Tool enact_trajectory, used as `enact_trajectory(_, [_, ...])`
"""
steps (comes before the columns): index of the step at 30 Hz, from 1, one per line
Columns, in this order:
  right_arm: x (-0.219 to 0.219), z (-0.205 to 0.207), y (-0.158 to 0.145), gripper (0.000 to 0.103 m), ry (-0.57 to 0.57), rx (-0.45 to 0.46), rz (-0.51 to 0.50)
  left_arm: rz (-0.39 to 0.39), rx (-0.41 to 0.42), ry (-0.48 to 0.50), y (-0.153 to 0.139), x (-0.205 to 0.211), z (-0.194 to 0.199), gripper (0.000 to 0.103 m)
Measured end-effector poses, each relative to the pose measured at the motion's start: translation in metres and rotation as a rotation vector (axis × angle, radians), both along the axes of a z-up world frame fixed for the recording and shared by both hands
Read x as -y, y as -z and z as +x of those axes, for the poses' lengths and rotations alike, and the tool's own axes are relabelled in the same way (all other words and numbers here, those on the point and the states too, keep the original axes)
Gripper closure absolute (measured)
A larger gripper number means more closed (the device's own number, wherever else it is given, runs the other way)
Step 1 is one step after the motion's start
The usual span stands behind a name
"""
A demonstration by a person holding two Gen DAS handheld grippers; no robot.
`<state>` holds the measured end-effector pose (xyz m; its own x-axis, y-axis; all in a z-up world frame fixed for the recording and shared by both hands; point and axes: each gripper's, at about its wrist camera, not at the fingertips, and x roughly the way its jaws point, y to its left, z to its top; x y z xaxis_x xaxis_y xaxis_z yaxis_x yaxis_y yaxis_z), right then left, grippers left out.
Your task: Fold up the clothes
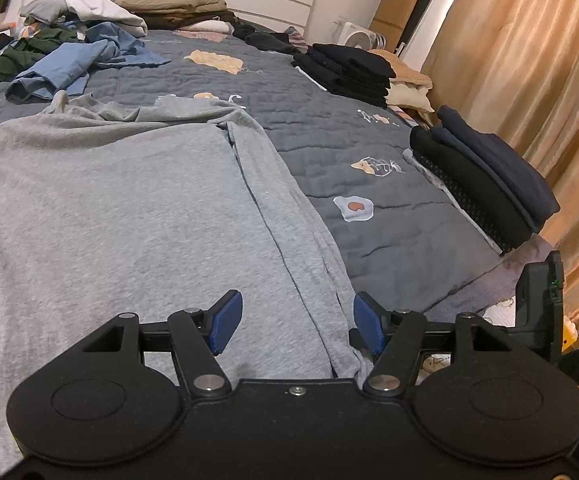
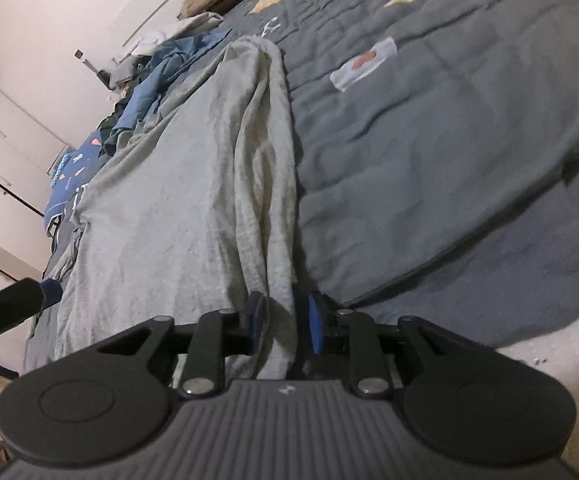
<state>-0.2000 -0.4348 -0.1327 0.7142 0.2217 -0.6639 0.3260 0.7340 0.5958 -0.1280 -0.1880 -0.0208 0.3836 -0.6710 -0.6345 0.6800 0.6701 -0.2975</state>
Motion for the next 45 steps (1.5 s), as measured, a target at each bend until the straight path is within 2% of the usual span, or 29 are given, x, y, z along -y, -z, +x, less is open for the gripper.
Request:
enact_trajectory(2, [-0.002,0.000,0.000,0.096,-0.009,0.006,0.023,0.001,0.001,-0.001,0.000,0.001,0.000,0.041])
enact_trajectory(4, [-0.002,-0.001,-0.001,0.101,-0.007,0.014,0.031,0.002,0.002,-0.001,0.000,0.001,0.000,0.041])
enact_trajectory(8, [0.001,-0.010,-0.014,0.102,0.040,0.058,0.011,0.003,0.002,-0.005,0.000,0.002,0.000,0.041])
enact_trajectory(15, [0.020,-0.030,-0.041,0.102,0.224,0.198,-0.075,0.004,0.000,-0.006,0.000,0.002,0.000,0.041])
enact_trajectory(21, [0.029,-0.042,-0.069,0.102,0.299,0.331,-0.205,0.008,0.003,-0.002,0.001,0.003,0.000,0.041])
enact_trajectory(23, [0.032,-0.036,-0.073,0.102,0.262,0.314,-0.234,0.012,0.002,0.001,0.001,0.004,0.000,0.041])
enact_trajectory(28, [0.031,-0.024,-0.062,0.097,0.210,0.171,-0.233,0.020,0.003,0.002,0.002,0.005,0.001,0.041])
enact_trajectory(30, [0.031,-0.027,-0.070,0.095,0.197,0.181,-0.257,0.020,0.003,0.001,0.002,0.005,0.001,0.041])
enact_trajectory(33, [0.029,-0.037,-0.084,0.080,0.192,0.213,-0.307,0.017,0.001,0.000,0.001,0.005,0.000,0.041])
enact_trajectory(35, [0.027,-0.043,-0.088,0.057,0.187,0.209,-0.337,0.020,0.003,0.006,0.002,0.007,0.000,0.041])
enact_trajectory(38, [0.023,-0.043,-0.085,0.050,0.148,0.169,-0.373,0.028,0.004,0.017,0.002,0.009,-0.001,0.041])
enact_trajectory(41, [0.021,-0.036,-0.074,0.048,0.115,0.080,-0.403,0.023,0.006,0.016,0.001,0.009,-0.002,0.041])
enact_trajectory(45, [0.025,-0.031,-0.054,0.048,0.139,-0.023,-0.402,0.017,0.008,0.014,0.000,0.009,-0.002,0.041])
